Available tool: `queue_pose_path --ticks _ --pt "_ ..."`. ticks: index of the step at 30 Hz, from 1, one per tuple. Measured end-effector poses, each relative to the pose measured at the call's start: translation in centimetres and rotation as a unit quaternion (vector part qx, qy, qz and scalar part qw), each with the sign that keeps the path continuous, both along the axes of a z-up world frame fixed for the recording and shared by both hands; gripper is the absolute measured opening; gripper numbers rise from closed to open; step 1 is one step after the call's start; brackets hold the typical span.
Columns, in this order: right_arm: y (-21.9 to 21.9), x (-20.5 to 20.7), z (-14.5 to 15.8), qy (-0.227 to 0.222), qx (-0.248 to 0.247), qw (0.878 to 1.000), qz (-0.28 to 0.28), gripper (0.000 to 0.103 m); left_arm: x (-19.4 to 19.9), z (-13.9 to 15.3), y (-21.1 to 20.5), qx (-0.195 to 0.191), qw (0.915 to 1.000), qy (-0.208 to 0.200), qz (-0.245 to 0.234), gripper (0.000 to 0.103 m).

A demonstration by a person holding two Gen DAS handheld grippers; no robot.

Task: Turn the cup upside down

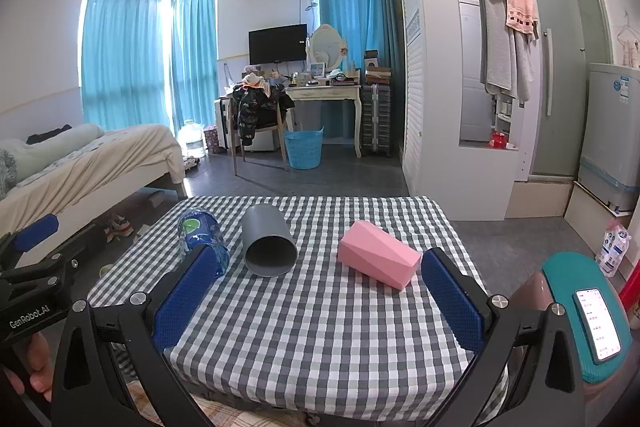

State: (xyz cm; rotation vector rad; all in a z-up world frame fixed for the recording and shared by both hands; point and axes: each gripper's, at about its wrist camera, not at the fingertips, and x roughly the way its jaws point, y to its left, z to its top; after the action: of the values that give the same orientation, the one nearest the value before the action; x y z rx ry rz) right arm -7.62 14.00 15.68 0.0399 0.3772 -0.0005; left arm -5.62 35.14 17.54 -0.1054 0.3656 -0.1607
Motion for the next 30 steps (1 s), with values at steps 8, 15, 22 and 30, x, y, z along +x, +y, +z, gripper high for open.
queue_pose_path --ticks 8,15,22,30 --pt "0.40 -0.09 0.48 0.001 -0.003 1.000 0.006 0.103 0.01 0.25 0.19 -0.001 1.0000 0.001 0.002 0.102" --pt "0.39 0.02 0.57 0.002 -0.003 1.000 0.006 0.103 0.13 0.08 0.14 -0.002 1.0000 0.001 0.000 0.102" --pt "0.50 0.08 0.34 0.002 -0.003 1.000 0.006 0.103 0.12 0.00 0.18 -0.001 1.0000 0.001 0.003 0.102" --pt "0.47 0.13 0.34 0.003 -0.004 1.000 0.006 0.103 -0.06 -0.06 0.24 0.000 1.0000 0.001 0.004 0.102"
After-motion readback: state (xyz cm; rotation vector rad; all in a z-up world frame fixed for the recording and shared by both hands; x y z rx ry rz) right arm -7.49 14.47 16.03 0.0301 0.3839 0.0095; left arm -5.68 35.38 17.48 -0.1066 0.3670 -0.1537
